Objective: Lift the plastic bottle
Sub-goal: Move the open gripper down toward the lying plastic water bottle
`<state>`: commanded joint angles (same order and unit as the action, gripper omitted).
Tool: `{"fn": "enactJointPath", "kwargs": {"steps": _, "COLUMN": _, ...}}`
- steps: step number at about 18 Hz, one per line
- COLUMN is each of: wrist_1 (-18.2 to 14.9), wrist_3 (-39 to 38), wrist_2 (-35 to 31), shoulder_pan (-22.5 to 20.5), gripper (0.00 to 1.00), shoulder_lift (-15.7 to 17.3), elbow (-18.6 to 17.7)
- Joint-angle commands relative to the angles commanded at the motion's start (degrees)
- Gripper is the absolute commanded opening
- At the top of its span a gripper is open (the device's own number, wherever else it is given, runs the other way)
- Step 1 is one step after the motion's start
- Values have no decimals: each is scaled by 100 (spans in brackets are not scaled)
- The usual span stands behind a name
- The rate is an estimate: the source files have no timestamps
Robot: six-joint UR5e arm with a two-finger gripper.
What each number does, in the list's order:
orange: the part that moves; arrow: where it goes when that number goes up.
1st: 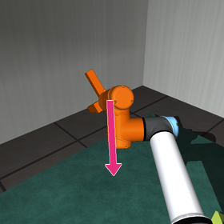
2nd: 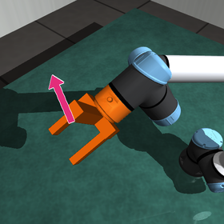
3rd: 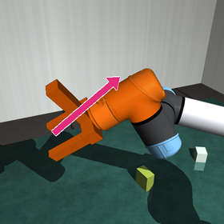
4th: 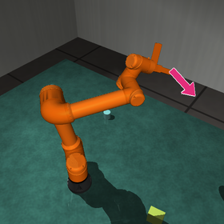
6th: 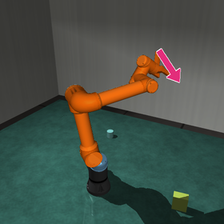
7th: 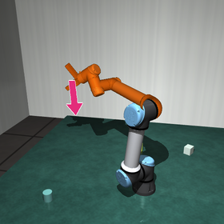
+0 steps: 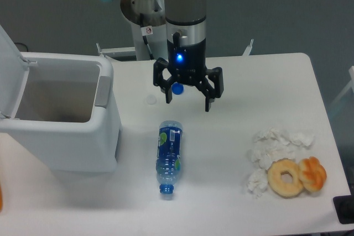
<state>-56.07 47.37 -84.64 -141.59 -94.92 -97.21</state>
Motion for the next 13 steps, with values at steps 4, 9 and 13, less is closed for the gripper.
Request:
{"fn": "enactJointPath", "kwargs": {"steps": 4, "wrist_1": 17, "wrist_3": -9, "wrist_2": -264, "shoulder_pan": 18, "gripper": 100, "shoulder_lift": -132, "elbow": 35}}
{"fn": "enactJointPath", "kwargs": {"steps": 9, "wrist_1": 17, "wrist_3": -44, "wrist_2": -238, "shoulder_pan": 35, "gripper": 100, "shoulder_lift": -272, "elbow": -79}}
{"fn": "enactJointPath", "kwargs": {"steps": 13, "wrist_1": 17, "wrist_3": -35, "wrist_2": -255, "shoulder_pan": 114, "gripper": 100, "shoulder_lift": -360, "elbow": -334}}
